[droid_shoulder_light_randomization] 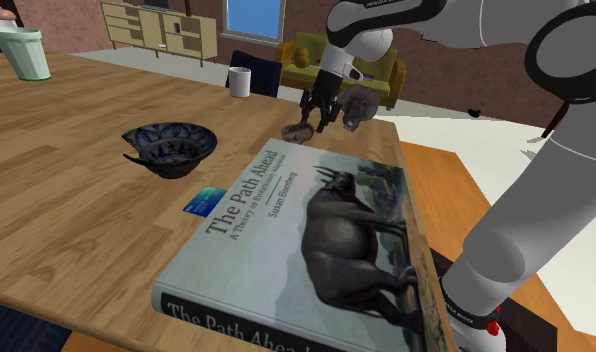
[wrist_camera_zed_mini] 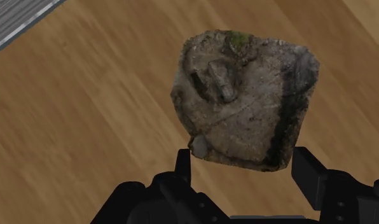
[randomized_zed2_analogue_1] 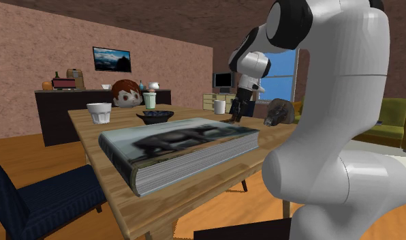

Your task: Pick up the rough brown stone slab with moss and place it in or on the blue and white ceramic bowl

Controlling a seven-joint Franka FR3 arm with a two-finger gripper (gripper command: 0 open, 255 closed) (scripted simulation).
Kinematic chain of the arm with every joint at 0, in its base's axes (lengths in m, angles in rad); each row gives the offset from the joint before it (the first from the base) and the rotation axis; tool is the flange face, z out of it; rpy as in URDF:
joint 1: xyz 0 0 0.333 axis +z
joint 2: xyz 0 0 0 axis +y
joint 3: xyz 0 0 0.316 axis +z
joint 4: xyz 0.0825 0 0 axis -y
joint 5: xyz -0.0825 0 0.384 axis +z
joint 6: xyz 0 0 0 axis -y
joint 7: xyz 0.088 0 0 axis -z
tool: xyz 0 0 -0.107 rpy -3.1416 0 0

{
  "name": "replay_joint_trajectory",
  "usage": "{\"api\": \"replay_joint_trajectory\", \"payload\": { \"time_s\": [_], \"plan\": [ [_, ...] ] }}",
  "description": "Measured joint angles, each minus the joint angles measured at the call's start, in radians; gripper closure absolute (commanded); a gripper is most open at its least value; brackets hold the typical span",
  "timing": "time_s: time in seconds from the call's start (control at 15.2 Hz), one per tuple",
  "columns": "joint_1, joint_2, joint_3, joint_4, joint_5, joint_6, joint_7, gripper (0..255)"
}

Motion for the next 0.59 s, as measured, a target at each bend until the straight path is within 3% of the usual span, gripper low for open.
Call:
{"api": "replay_joint_trajectory", "payload": {
  "time_s": [0.53, 0.59],
  "plan": [
    [-0.004, -0.010, -0.004, 0.092, -0.006, -0.099, 0.024, 255],
    [-0.004, -0.010, -0.004, 0.092, -0.006, -0.099, 0.024, 0]
  ]
}}
